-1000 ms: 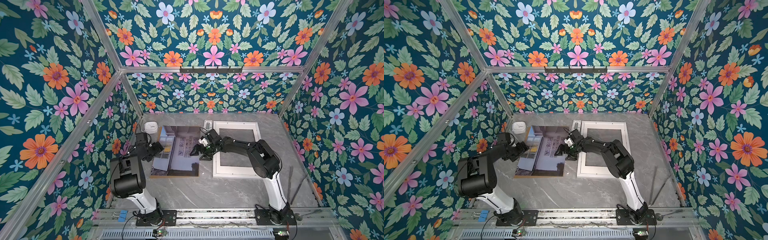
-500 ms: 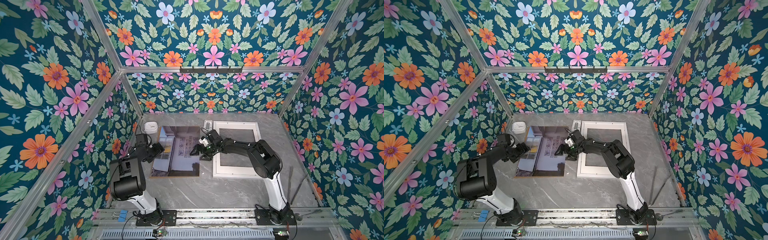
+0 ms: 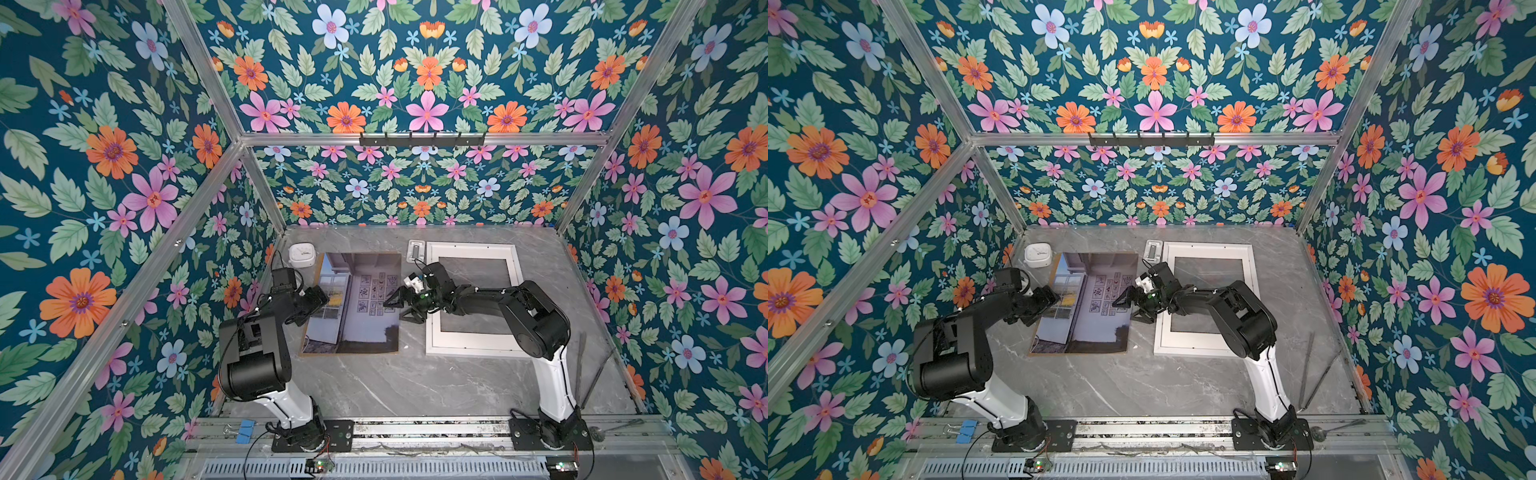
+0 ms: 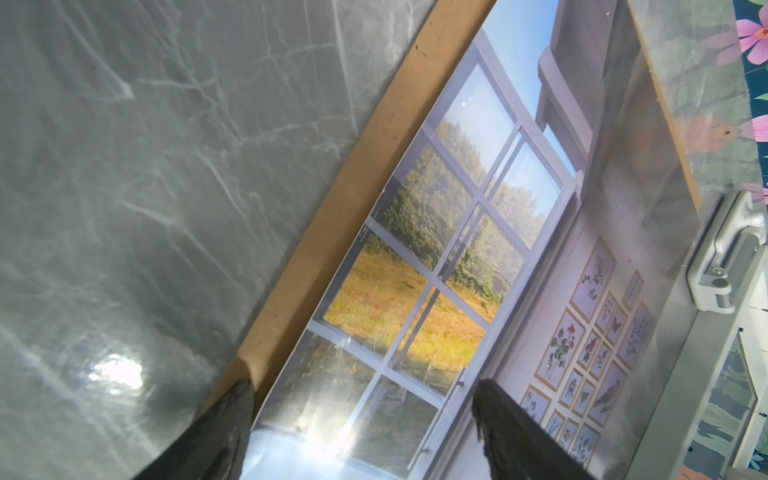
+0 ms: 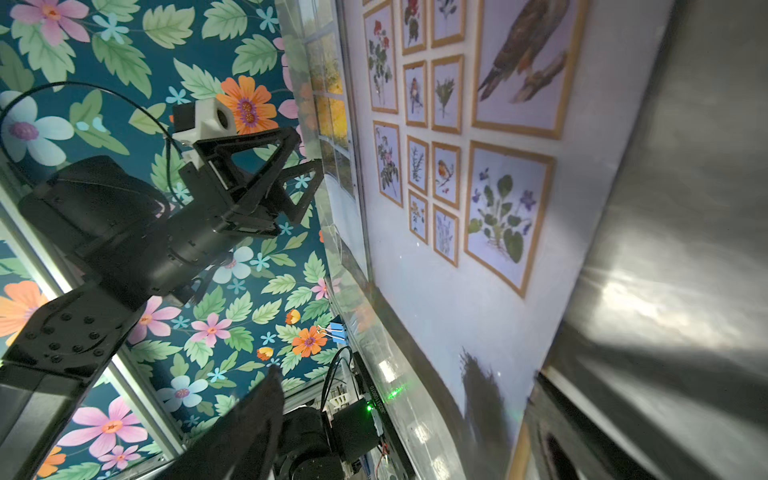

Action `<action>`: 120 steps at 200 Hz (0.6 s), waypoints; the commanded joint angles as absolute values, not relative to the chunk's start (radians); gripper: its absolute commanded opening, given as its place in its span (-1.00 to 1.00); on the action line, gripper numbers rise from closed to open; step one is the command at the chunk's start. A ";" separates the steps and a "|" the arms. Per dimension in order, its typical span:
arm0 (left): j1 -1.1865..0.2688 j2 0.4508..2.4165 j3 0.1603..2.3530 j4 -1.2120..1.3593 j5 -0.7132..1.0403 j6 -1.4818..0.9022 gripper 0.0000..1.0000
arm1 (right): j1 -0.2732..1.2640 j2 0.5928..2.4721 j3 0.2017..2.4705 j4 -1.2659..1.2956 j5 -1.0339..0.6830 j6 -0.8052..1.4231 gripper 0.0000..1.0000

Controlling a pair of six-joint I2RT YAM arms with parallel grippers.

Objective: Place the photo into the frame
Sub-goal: 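Grasp the photo's edges with both grippers and lift it off the cardboard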

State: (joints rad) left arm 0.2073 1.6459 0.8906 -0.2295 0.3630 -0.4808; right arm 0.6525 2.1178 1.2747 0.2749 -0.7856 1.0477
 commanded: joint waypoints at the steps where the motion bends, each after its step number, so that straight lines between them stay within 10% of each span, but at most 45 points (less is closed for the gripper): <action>1: 0.207 1.648 0.886 -0.253 0.376 -0.482 0.71 | 0.654 2.108 1.268 0.383 -0.809 1.080 0.77; 120: 0.206 1.647 0.885 -0.253 0.393 -0.485 0.69 | 0.653 2.116 1.241 0.302 -0.778 1.115 0.53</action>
